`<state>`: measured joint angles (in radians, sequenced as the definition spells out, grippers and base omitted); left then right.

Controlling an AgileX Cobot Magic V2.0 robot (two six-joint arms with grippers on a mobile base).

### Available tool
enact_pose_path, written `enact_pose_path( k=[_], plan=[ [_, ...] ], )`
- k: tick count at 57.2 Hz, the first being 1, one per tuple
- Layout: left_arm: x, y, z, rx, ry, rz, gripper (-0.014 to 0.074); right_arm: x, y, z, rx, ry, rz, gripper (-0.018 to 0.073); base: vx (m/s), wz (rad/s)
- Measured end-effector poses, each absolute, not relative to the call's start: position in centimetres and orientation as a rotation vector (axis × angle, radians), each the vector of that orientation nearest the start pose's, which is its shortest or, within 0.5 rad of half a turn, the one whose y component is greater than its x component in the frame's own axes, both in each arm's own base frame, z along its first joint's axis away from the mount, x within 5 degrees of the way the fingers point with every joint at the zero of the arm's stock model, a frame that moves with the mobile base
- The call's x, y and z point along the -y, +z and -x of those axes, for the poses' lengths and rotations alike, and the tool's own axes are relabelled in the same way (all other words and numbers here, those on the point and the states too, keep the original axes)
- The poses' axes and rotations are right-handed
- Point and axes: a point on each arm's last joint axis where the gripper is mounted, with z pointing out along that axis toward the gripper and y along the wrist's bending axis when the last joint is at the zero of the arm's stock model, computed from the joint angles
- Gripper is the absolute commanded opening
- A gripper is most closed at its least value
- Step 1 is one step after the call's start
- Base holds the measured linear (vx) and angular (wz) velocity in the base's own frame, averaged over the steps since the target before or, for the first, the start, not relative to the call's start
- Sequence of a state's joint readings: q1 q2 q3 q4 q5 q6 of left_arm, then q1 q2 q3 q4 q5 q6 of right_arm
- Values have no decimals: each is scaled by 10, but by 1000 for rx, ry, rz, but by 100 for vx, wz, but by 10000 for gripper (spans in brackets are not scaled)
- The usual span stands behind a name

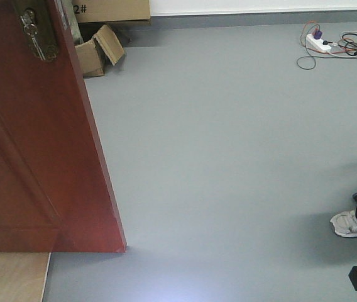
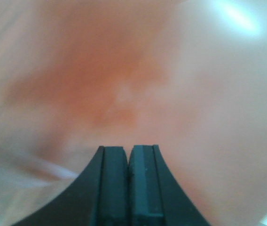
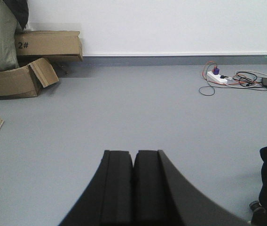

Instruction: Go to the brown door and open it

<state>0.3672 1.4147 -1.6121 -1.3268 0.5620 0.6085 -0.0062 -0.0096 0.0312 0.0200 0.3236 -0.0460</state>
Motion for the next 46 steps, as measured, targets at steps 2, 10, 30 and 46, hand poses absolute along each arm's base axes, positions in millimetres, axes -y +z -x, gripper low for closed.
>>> enact_pose_path(
  k=[2,10,30,46],
  plan=[
    [-63,515,-292,-1449,-615,305,-3,0,174,-54,-1829,-18,24,0,0,0],
    [-53,516,-252,-1461,-497,306,-3,0,174,-54,-1829,-18,24,0,0,0],
    [-17,443,-188,-1675,-278,265,-3,0,174,-54,-1829,-18,24,0,0,0],
    [10,377,-159,-1589,-212,107,-3,0,174,-54,-1829,-18,24,0,0,0]
  ],
)
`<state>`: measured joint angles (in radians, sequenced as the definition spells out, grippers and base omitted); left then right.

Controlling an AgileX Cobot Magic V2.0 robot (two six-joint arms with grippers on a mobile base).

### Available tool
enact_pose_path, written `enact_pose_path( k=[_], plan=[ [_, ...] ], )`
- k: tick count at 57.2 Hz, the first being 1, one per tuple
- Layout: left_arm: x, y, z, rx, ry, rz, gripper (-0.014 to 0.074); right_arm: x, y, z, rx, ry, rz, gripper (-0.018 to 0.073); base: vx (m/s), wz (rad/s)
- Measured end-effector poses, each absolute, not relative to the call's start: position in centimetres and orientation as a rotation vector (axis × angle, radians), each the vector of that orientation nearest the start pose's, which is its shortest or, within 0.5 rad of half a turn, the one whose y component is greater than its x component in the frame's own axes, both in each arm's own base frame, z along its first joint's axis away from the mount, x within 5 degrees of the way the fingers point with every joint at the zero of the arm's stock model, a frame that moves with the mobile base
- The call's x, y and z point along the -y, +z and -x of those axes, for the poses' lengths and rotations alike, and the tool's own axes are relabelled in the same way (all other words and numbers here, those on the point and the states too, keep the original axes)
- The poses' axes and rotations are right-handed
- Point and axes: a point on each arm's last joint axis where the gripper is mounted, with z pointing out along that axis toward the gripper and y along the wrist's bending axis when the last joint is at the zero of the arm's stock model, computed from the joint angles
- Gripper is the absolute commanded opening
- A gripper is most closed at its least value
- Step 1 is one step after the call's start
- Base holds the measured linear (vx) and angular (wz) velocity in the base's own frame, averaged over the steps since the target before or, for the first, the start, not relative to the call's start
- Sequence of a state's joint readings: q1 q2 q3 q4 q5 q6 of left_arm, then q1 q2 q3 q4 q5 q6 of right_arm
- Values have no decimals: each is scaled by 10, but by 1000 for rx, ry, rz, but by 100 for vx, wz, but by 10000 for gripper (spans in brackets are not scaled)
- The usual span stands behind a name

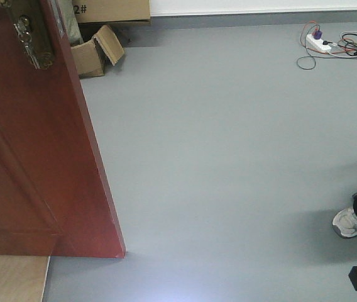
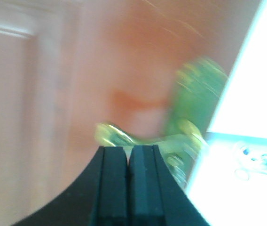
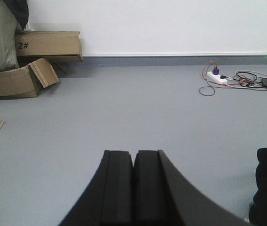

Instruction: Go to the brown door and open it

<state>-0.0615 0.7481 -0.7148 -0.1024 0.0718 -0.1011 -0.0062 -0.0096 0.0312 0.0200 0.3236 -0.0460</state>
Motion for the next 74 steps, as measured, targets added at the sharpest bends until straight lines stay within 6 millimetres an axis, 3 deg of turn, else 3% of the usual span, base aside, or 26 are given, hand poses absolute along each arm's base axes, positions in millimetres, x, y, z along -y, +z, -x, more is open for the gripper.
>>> enact_pose_path(
  k=[8,24,35,50,74],
  plan=[
    [17,349,-148,-1539,-174,-5,-3,0,174,-54,-1829,-18,24,0,0,0],
    [14,283,-119,-1612,-156,-29,-3,0,174,-54,-1829,-18,24,0,0,0],
    [10,253,-94,-1575,-149,-23,-3,0,174,-54,-1829,-18,24,0,0,0],
    [5,211,-75,-1578,-114,11,-3,0,174,-54,-1829,-18,24,0,0,0],
    [0,199,-57,-1565,-69,55,-3,0,174,-54,-1829,-18,24,0,0,0]
  ],
)
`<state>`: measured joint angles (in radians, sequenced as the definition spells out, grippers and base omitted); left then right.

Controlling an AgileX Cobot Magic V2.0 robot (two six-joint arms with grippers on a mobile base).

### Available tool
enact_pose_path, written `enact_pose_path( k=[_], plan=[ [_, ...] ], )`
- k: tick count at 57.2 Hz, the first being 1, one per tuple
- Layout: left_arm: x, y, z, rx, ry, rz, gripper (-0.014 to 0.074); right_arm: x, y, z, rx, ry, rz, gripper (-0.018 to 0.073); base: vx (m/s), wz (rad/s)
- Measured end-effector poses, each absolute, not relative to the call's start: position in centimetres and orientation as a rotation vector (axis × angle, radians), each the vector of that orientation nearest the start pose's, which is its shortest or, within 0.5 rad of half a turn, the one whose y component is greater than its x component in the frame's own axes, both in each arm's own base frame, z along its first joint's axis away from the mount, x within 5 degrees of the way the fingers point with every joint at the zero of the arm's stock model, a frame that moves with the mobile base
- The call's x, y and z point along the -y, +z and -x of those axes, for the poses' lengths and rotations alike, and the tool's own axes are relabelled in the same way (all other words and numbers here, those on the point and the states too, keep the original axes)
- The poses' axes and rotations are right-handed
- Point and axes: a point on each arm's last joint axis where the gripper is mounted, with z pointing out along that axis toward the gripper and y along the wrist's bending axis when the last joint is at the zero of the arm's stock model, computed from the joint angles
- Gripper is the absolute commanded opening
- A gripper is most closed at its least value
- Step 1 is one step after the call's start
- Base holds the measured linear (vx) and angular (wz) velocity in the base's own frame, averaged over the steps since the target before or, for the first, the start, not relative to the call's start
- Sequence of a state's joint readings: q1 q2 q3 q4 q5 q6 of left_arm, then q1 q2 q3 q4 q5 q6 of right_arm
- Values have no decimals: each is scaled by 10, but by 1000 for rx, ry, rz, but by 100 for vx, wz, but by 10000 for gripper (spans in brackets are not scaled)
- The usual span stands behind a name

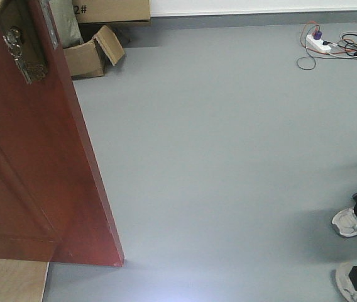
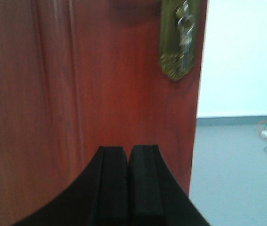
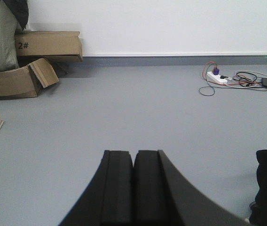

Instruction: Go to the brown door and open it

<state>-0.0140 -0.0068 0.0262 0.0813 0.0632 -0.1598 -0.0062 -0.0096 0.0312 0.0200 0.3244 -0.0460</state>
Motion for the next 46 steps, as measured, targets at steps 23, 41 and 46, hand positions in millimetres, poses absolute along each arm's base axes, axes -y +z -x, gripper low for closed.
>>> enact_pose_path(
  k=[23,41,46],
  plan=[
    [-1,196,-57,-1591,-54,72,-3,0,174,-54,-1829,-18,24,0,0,0],
    [-1,196,-57,-1591,-54,72,-3,0,174,-54,-1829,-18,24,0,0,0],
    [-1,196,-57,-1591,-54,72,-3,0,174,-54,-1829,-18,24,0,0,0]
  ],
)
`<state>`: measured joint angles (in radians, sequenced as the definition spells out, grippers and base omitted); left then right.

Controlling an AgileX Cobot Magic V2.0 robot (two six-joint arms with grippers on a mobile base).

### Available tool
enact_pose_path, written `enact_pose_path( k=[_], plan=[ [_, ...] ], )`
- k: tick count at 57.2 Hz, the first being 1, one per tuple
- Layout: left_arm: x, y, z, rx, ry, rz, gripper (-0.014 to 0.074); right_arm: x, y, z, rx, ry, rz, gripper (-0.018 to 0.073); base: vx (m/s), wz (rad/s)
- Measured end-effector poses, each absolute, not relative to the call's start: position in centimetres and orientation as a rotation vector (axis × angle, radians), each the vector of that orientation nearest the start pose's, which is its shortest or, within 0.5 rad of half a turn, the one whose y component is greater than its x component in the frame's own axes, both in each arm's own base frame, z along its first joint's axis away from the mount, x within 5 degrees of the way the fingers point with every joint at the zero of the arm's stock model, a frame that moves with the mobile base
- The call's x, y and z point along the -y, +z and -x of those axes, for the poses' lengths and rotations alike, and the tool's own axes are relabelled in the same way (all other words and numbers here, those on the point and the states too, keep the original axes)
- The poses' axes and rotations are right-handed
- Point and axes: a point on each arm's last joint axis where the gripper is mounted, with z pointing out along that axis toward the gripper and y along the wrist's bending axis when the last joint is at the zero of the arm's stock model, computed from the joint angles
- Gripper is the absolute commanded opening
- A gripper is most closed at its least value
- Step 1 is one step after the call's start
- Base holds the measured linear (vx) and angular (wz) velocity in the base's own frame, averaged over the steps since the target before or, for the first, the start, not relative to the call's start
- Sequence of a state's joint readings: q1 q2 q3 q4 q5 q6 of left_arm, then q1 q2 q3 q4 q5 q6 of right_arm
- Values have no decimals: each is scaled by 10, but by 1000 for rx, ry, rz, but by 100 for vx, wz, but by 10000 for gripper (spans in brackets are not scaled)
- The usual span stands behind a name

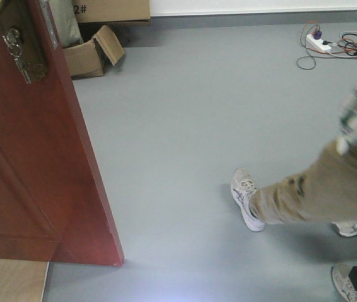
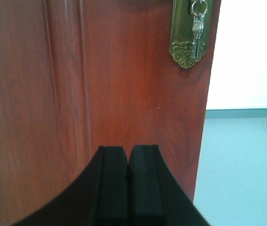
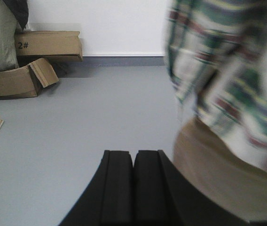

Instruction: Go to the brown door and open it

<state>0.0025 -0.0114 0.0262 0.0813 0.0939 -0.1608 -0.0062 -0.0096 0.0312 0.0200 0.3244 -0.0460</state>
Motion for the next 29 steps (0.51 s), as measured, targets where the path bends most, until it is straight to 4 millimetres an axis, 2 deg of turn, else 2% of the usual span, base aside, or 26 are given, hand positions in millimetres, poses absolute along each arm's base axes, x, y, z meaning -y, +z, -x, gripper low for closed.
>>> enact_pose_path(
  k=[29],
  plan=[
    [-1,196,-57,-1591,-56,73,-3,0,174,-54,-1829,-18,24,0,0,0]
  ],
)
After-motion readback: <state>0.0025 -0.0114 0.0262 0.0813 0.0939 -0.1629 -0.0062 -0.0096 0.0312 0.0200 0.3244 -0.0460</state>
